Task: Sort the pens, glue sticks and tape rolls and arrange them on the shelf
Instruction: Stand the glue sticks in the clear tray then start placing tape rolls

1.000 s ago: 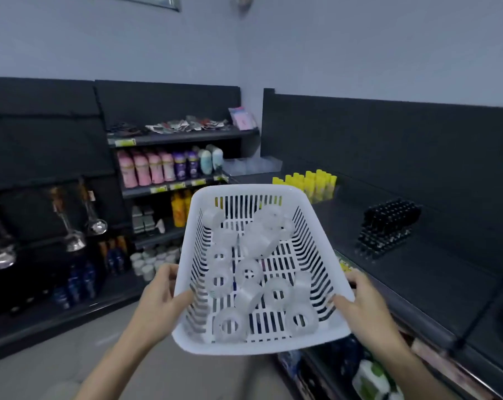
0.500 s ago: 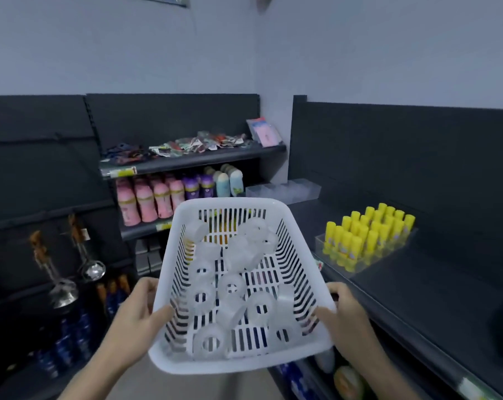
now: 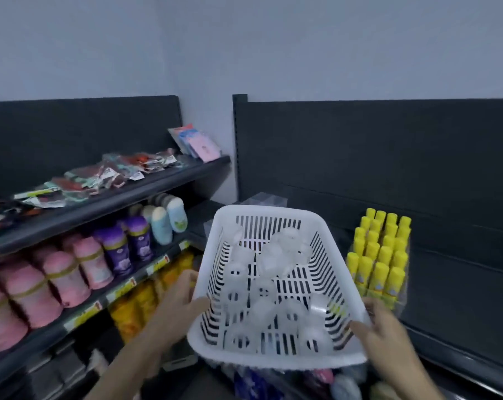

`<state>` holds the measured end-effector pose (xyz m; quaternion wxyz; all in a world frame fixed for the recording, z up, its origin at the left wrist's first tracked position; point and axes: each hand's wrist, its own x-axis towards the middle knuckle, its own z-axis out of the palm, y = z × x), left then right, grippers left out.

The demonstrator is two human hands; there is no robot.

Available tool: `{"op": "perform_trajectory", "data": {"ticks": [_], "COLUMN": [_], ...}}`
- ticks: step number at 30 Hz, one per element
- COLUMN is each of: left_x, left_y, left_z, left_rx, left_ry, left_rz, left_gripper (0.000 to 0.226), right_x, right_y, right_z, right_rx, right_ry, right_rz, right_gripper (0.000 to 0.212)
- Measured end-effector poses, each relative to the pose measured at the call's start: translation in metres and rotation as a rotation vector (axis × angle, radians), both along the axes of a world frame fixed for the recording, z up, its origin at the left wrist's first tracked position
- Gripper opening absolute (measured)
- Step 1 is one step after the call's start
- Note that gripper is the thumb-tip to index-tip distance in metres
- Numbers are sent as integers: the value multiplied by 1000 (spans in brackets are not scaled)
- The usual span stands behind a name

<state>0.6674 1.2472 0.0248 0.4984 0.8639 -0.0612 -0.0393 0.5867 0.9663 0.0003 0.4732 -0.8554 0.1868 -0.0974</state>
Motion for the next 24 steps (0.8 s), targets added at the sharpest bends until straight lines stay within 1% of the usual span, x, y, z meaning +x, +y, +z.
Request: {"op": "perform_trajectory", "data": {"ticks": [7, 12, 17, 20, 24], "left_x": [148, 231, 294, 323, 351], "left_y": [-22, -58, -83, -94, -104], "left_z": [-11, -26, -35, -40, -48], "left_rx": [48, 45, 116, 163, 265], "left_ry": [-18, 64, 89, 98, 37], "left_rz": [-264, -372, -462, -500, -569], "left_gripper": [15, 16, 15, 16, 23], "right_x": [76, 130, 177, 196, 213], "right_y": [7, -6, -15, -18, -20], "right_z": [4, 0, -4, -8, -12], "right_rx": [-85, -180, -185, -188, -215], "right_ry": [-3, 47, 151, 228, 315], "right_rz": [-222, -322, -370, -410, -463], "right_gripper": [23, 26, 28, 25, 24]}}
